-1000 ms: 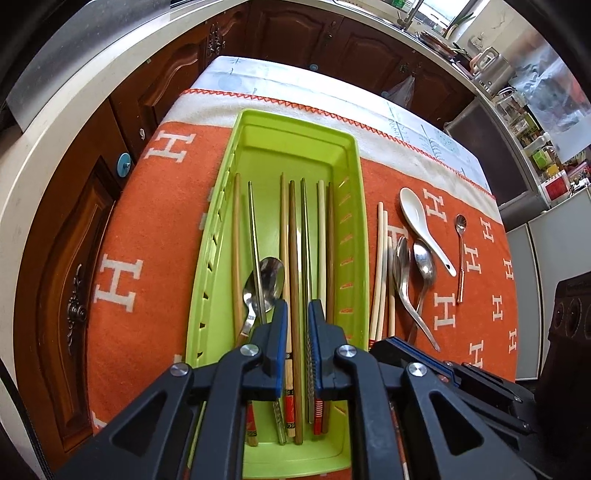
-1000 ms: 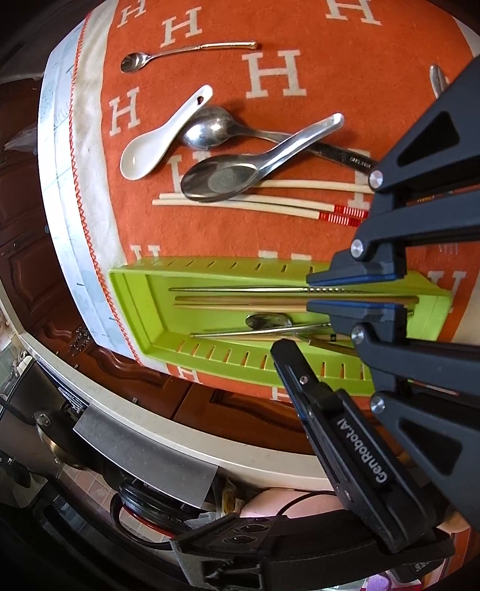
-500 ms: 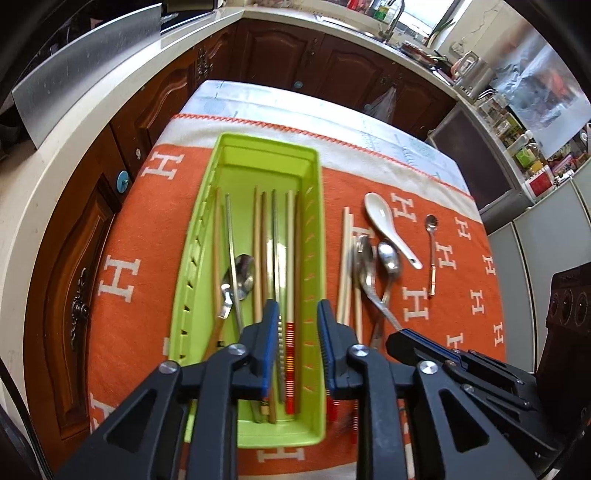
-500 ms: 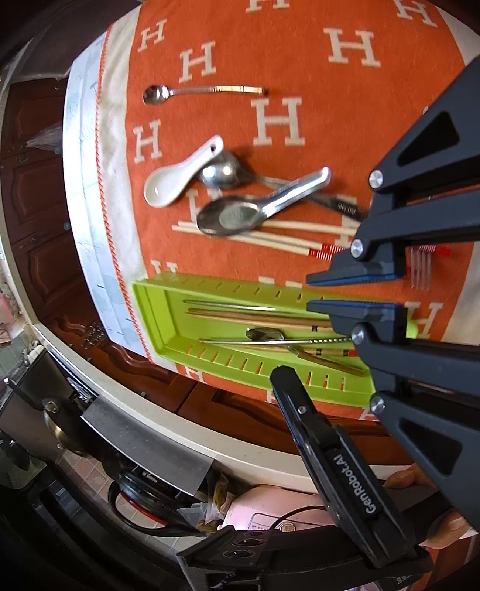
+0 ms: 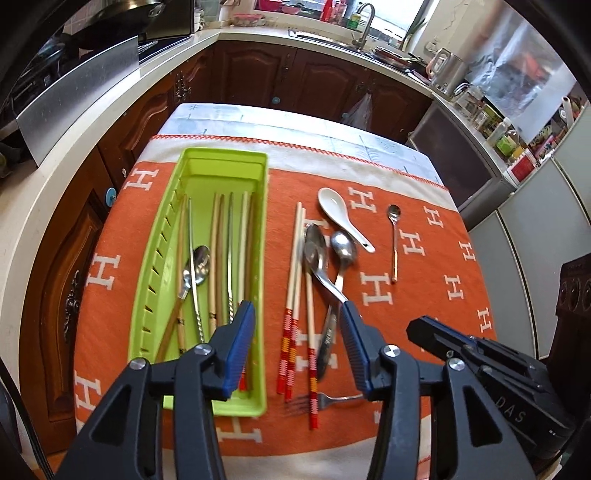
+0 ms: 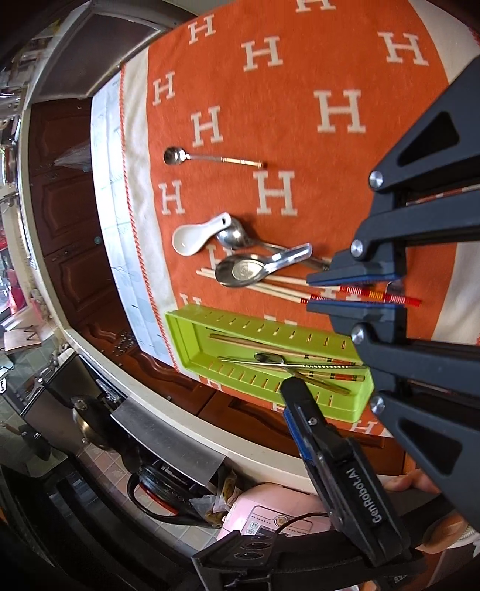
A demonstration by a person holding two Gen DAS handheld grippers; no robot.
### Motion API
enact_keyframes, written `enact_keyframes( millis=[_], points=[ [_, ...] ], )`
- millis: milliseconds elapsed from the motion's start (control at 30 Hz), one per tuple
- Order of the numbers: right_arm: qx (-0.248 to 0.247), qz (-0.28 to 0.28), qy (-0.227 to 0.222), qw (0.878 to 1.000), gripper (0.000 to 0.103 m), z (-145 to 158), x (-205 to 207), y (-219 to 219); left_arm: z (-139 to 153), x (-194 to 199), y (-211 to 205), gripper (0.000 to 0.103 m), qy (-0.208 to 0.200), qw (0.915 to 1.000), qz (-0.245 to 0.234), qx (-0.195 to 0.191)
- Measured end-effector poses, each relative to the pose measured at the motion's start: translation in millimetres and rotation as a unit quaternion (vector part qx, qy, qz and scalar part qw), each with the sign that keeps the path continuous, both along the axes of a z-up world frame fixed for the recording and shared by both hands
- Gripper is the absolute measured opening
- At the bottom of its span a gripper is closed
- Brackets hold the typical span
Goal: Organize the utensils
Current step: 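Move both tools back over the remaining utensil pile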
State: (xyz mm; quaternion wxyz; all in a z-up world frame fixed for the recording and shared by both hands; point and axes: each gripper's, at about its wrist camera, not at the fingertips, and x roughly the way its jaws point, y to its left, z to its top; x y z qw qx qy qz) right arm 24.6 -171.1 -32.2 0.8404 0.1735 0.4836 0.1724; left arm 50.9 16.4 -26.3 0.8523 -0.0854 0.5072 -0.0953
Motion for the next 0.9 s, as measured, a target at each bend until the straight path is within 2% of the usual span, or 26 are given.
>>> enact_keyframes(
  millis=[133,333,467,567,633,733,900],
  points=[
    [0.014,0.001,-0.004,1.000,0.007,1.7,-7.6,-13.8,-0.8,-12.9,-13.8,0.054,-0.007,1.0000,-0.005,0.004],
    [0.010,-0.004,-0.006,1.000,0.007,-2.8,-17.8,-30.9,-3.4,-25.4,-32.3,0.055,-0.016,0.9993,-0.015,0.031],
    [0.004,-0.005,-0.008,1.000,0.007,-6.3,-21.8,-38.9,-3.9,-27.3,-37.5,0.062,-0.018,0.9989,-0.018,0.039],
    [-0.015,0.000,-0.015,1.000,0.007,-7.3,-22.0,-41.0,-3.9,-28.7,-37.3,0.062,-0.018,0.9988,-0.018,0.043],
    [-0.037,0.012,-0.023,0.999,0.007,-9.0,-22.9,-38.8,-3.6,-30.5,-34.2,0.062,-0.023,0.9986,-0.018,0.043],
    [-0.056,0.053,-0.025,0.997,0.007,-17.7,-25.2,-31.5,-5.5,-36.4,-25.6,0.071,-0.031,0.9981,-0.023,0.048],
    [-0.083,0.121,-0.020,0.989,0.007,-39.3,-30.6,-16.0,-15.2,-48.7,-12.5,0.071,-0.025,0.9979,-0.024,0.054]
  ],
)
